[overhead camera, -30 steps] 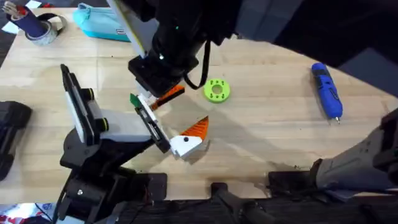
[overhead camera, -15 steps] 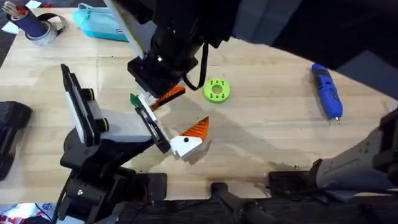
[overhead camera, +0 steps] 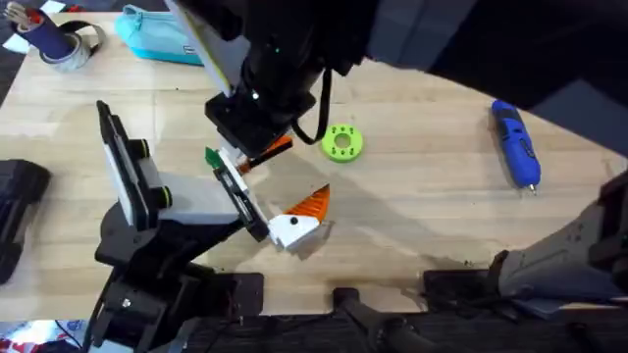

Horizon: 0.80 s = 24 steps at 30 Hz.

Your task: Pick up the gripper from the table and insert it into the empty holder that is missing its gripper. Then pick up a screw, insert it into the mounting hole, and use the screwdriver to tighten it. Finally, clean up the table by picking up the vegetable and placing it into the bucket.

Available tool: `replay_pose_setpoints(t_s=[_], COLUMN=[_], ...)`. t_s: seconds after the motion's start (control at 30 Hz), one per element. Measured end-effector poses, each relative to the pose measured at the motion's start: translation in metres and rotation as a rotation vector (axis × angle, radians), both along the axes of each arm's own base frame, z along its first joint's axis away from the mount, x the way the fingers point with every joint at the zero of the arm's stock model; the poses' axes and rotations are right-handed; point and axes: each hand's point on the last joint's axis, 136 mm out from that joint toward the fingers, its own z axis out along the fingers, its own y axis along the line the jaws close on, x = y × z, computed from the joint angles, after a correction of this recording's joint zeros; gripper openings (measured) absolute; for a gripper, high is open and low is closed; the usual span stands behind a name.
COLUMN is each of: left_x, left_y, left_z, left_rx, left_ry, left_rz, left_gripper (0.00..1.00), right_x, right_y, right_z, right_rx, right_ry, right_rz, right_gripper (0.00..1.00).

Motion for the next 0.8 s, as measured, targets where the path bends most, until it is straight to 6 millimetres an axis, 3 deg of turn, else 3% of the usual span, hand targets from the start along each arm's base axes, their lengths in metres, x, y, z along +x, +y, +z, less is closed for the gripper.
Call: replay_pose_setpoints(t_s=[0.17,0.37,0.57,0.8], left_x=[0.0000,0.0002,0.0002,0.0000], left_y=[0.0000,0.0001,0.0001,0.0000], left_z=[0.0000,-0.0001,-0.0002,0.0000], left_rx=[0.000,-0.001,-0.003,-0.002], left_ry=[0.000,0.002,0.005,0.002], left_rz=[0.000,0.001,0.002,0.000], left_gripper=[0.991,0.991,0.991,0.991], right_x=[0.0000,0.0004,0.0008,0.0090], right_y=[0.0001,0.0005,0.0012,-0.0052], right_z=[0.0000,-0.0037,-0.0038,0.0011], right_rx=[0.000,-0.009,-0.007,-0.007], right_ry=[0.000,0.004,0.005,-0.009], right_rz=[0.000,0.001,-0.001,-0.021], right_gripper=[0.006,0.177,0.288,0.902])
